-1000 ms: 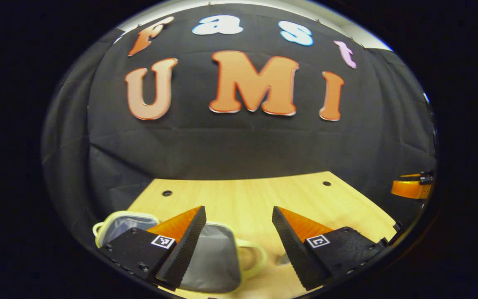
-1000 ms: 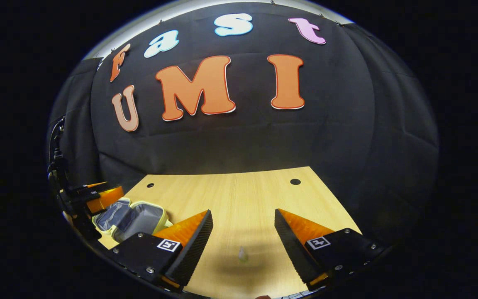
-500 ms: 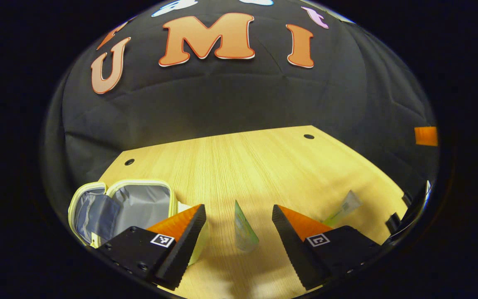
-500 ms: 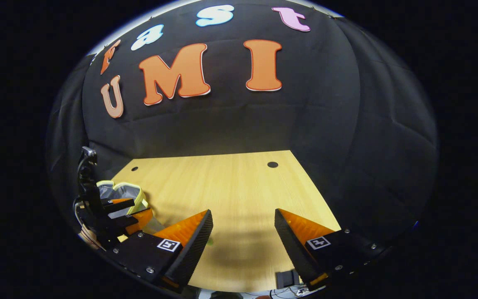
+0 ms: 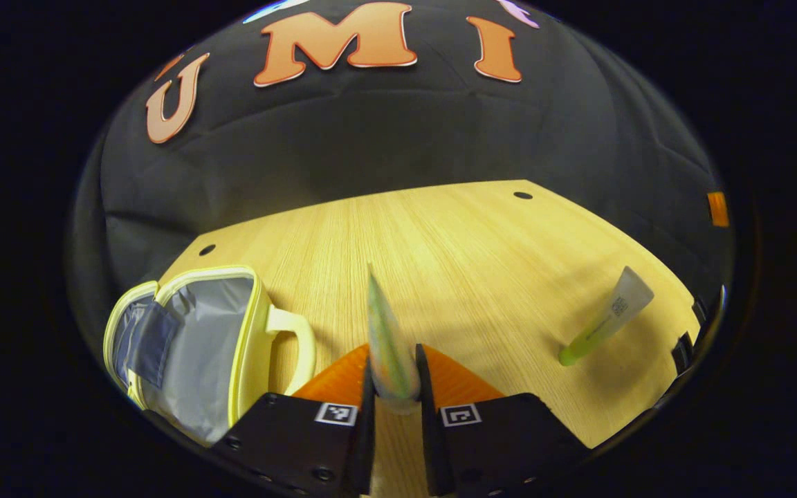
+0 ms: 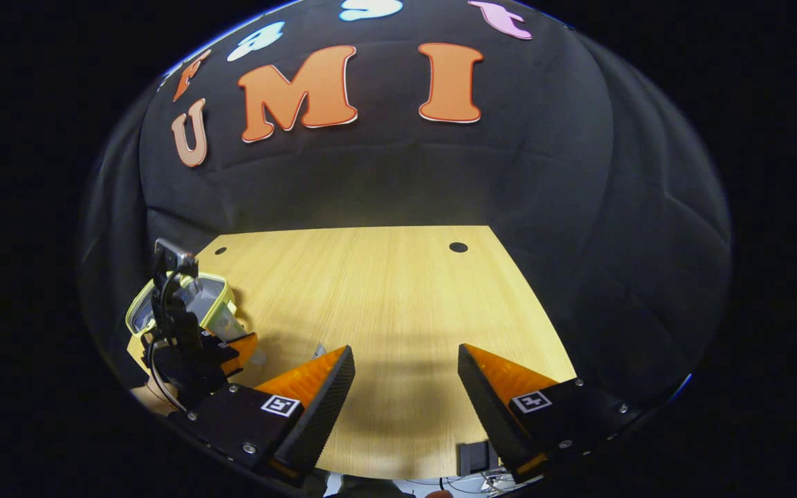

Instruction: First open the suitcase, pack the skin care products into it, and then close the suitcase.

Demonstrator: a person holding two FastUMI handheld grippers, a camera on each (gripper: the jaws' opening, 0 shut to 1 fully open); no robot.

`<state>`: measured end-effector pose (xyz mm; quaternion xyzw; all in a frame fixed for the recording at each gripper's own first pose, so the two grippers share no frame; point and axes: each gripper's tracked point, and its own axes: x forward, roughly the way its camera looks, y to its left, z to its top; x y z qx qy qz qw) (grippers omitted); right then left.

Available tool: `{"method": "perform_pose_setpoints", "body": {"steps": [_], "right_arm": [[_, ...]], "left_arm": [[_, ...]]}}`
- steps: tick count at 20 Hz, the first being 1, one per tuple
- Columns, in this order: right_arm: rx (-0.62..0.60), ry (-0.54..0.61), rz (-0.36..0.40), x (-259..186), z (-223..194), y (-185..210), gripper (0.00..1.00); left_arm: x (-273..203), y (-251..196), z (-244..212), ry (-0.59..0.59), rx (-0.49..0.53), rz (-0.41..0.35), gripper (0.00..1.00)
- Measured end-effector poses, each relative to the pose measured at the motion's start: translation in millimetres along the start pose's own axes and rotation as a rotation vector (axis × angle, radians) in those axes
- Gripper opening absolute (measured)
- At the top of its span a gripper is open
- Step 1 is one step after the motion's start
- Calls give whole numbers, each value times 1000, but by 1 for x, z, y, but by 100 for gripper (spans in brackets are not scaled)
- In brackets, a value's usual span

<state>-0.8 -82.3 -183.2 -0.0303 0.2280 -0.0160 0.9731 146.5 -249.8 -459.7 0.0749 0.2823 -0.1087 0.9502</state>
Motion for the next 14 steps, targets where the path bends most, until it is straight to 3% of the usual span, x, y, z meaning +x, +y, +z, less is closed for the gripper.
{"method": "perform_pose_setpoints", "body": {"steps": [3, 6, 9, 14], "right_arm": [[-44, -9, 54, 13, -10, 31, 95], [-86, 20, 141, 33, -28, 69, 96], [-149, 77, 181, 60, -54, 90, 96], [-111, 247, 222, 103, -110, 105, 92]], "left_arm": [[-20, 0, 1, 41, -75, -45, 29], [-53, 1, 6, 56, -78, -76, 29], [-81, 10, 10, 69, -94, -93, 29], [-107, 42, 10, 57, -116, -46, 29]]}}
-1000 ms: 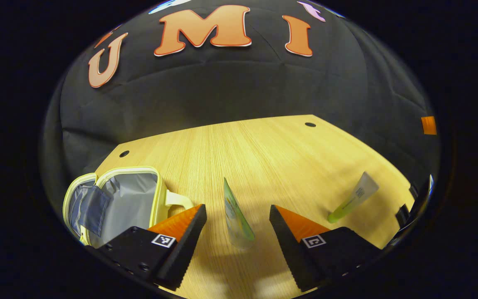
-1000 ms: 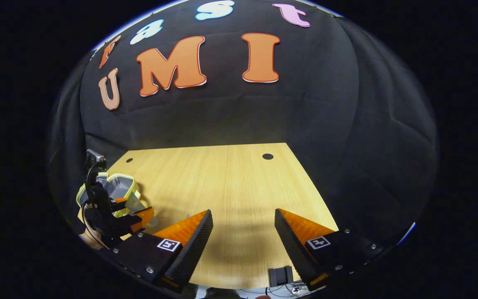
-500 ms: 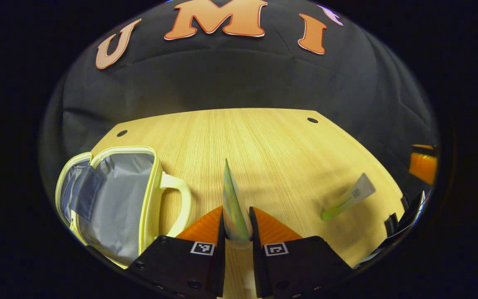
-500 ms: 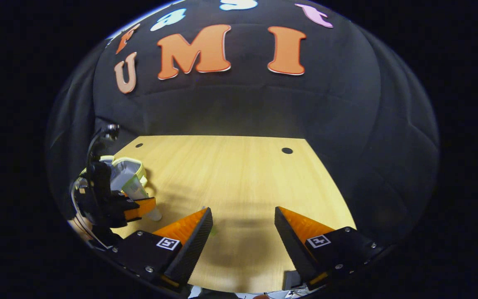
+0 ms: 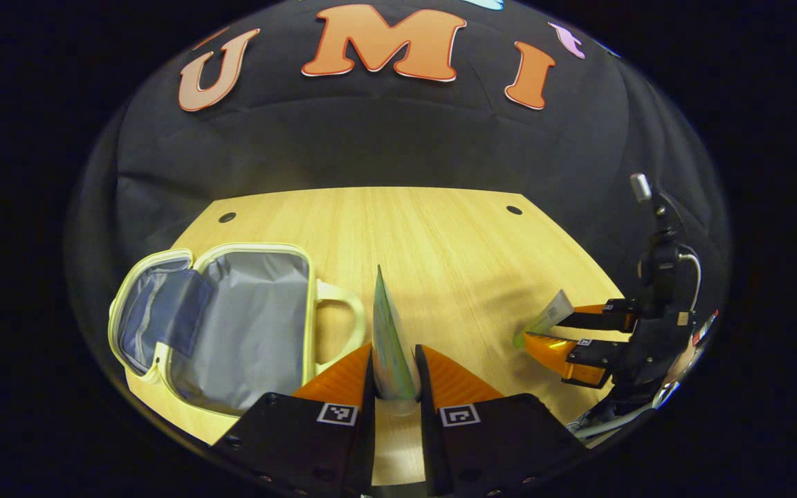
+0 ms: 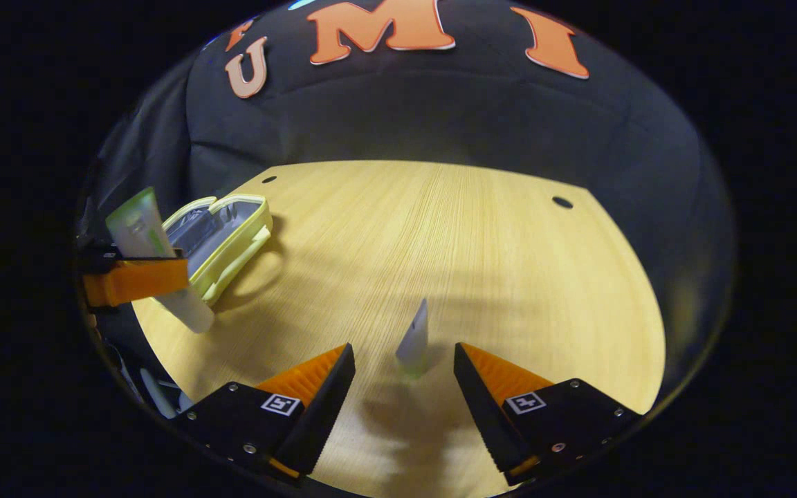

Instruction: First open the suitcase, pack the skin care products into it, and then close the suitcase.

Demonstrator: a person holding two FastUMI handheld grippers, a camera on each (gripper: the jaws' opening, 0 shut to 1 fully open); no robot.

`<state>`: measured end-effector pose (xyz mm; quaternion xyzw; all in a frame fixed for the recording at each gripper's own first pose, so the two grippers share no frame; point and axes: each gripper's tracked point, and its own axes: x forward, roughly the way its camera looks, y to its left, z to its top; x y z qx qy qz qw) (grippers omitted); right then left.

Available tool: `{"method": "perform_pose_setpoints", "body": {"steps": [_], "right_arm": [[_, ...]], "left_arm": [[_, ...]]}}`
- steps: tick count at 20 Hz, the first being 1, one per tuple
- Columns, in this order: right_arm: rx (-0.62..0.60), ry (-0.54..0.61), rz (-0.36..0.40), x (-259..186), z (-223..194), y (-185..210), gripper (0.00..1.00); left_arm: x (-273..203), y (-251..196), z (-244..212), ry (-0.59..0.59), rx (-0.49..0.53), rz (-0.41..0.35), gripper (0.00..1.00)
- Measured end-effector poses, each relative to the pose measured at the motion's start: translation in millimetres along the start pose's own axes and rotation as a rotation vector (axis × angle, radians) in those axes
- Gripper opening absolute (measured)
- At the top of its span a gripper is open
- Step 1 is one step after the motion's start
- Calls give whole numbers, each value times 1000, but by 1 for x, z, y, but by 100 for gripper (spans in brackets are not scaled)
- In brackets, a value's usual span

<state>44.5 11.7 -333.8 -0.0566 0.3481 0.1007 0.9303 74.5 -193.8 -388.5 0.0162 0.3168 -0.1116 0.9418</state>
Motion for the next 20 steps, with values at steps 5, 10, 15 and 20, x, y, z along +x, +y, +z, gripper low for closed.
{"method": "perform_pose_setpoints", "body": {"steps": [5, 10, 15, 20], "right_arm": [[-10, 73, -29, 24, -16, -10, 56], [123, 78, -77, 0, 7, -3, 33], [184, 16, -107, -41, 56, 42, 32], [251, -27, -112, -67, 85, 101, 33]], "left_arm": [[-13, 27, -6, 18, -33, 18, 28], [-27, 69, 3, 58, -55, -20, 29], [-61, 144, 15, 176, 34, -67, 29], [-53, 200, 16, 315, 49, -169, 29]]}}
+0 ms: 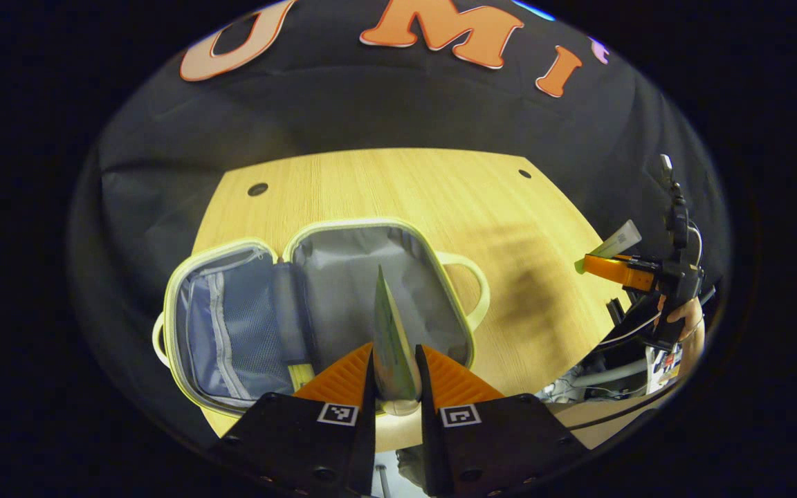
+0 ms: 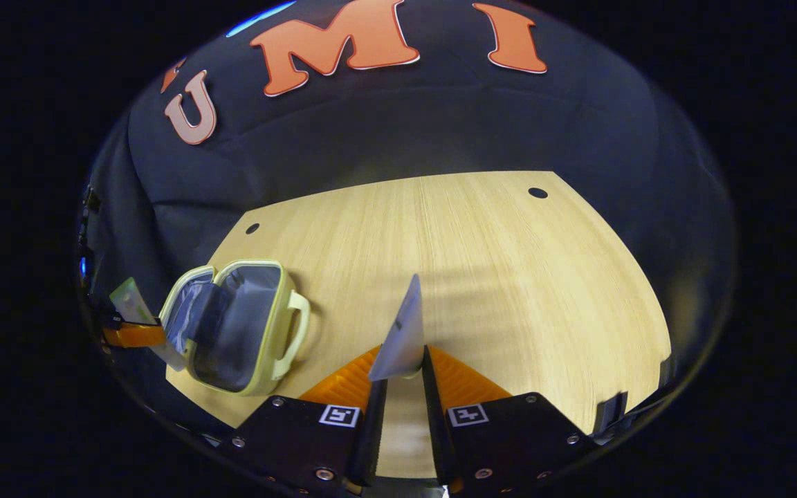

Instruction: First open the suitcase, pack the skin care products into it, and then close the suitcase.

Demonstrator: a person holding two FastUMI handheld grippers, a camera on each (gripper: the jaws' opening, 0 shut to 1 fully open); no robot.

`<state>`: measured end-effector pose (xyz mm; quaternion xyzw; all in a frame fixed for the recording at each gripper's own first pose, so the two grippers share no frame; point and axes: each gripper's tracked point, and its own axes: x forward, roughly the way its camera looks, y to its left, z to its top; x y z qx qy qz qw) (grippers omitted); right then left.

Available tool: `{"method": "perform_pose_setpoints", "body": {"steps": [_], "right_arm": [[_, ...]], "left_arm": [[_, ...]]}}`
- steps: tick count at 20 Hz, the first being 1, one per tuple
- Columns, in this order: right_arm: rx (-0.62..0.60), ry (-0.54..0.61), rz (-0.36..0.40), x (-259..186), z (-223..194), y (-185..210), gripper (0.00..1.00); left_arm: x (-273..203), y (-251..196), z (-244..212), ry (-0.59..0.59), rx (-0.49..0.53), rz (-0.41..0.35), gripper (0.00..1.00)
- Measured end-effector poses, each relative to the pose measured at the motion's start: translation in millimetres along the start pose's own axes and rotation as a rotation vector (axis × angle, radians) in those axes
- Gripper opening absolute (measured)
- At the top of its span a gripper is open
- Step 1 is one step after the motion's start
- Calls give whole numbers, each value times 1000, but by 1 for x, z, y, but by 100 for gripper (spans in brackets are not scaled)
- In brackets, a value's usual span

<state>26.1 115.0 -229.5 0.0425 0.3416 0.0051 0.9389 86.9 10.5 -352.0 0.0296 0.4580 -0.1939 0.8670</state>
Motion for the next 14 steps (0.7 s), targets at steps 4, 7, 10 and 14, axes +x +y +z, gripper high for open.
{"method": "perform_pose_setpoints", "body": {"steps": [4, 7, 10, 14], "right_arm": [[27, 8, 12, -11, -10, 37, 32], [42, 24, -4, -17, -17, 41, 32], [60, 30, -33, -25, -16, 33, 33], [72, 50, -31, -36, -12, 30, 32]], "left_arm": [[36, 20, 9, 115, 6, -51, 29], [64, 12, 11, 200, 21, -66, 29], [97, 11, 1, 277, 33, -46, 29], [106, 9, -2, 282, 4, -31, 49]]}}
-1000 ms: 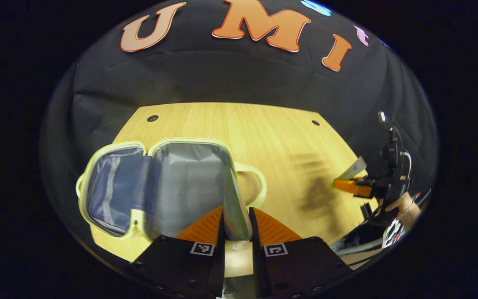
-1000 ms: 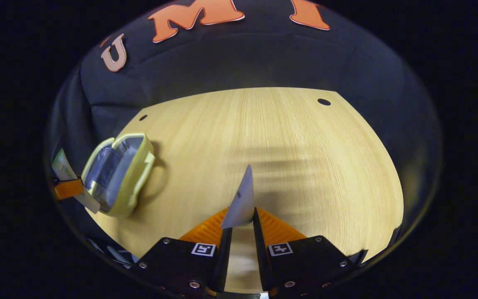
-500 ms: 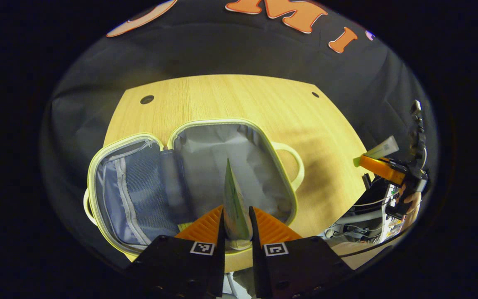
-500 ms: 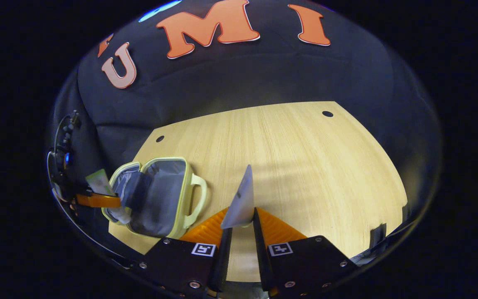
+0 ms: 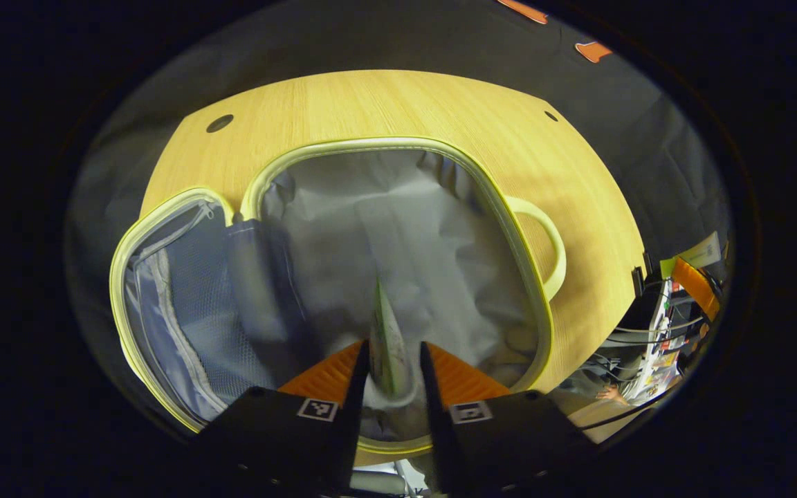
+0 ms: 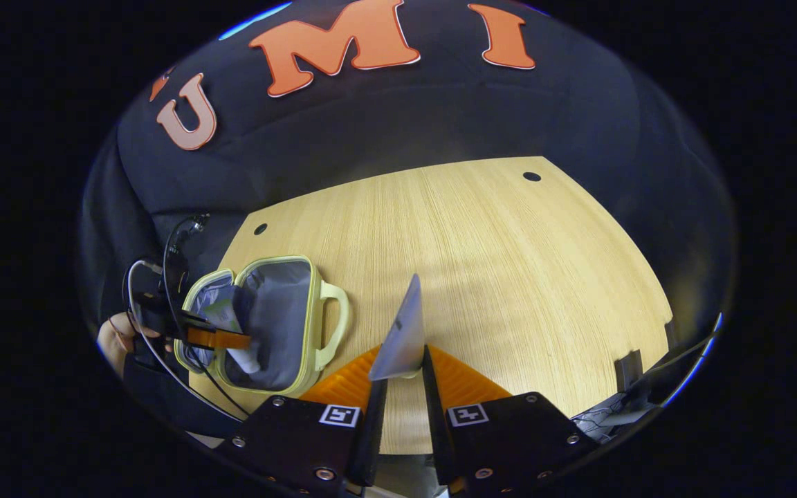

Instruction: First open the suitcase, pack the skin care products into it, and then close the suitcase.

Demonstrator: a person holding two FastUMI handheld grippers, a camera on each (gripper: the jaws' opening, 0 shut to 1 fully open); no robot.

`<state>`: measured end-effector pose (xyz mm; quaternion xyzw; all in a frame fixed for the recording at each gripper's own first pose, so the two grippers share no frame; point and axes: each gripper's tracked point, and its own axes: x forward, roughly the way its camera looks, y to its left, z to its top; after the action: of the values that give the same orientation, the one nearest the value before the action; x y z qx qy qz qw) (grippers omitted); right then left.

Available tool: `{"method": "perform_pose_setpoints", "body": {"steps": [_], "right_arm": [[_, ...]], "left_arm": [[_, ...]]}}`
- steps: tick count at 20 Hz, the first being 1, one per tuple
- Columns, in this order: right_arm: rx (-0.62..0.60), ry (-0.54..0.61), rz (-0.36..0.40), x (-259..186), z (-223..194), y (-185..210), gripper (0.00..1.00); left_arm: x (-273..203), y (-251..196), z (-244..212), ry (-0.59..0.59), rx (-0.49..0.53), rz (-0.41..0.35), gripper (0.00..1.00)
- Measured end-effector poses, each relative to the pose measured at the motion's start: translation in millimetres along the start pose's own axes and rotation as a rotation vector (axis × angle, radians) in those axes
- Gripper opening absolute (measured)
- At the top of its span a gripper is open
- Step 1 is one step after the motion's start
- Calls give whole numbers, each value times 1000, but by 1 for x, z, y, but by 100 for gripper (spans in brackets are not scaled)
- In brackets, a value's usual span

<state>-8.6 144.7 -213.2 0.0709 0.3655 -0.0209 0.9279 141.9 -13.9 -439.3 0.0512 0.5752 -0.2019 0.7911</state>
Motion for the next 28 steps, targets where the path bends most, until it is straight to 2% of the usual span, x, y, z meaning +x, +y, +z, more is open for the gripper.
{"method": "perform_pose_setpoints", "body": {"steps": [3, 6, 9, 11, 14, 18, 23, 28], "right_arm": [[-48, 26, 33, -3, 2, 11, 32], [-117, 19, 76, -1, 13, 30, 32], [-114, 38, 187, 0, 18, 68, 32], [-180, 52, 217, 4, 20, 85, 32], [-234, 131, 279, 16, 11, 127, 32], [-265, 261, 369, 33, -18, 185, 32], [-265, 433, 370, 63, -63, 211, 32], [-240, 488, 309, 91, -82, 215, 32]], "left_arm": [[-17, 6, 3, -81, -20, 31, 99], [-45, 15, 6, -194, -42, 81, 98], [-77, 29, 6, -301, -78, 116, 98], [-100, 49, 8, -375, -80, 164, 98], [-143, 88, 7, -479, -76, 297, 98], [-194, 126, 5, -561, -91, 388, 98], [-218, 175, -14, -602, -132, 434, 97], [-221, 212, -34, -577, -170, 455, 97]]}}
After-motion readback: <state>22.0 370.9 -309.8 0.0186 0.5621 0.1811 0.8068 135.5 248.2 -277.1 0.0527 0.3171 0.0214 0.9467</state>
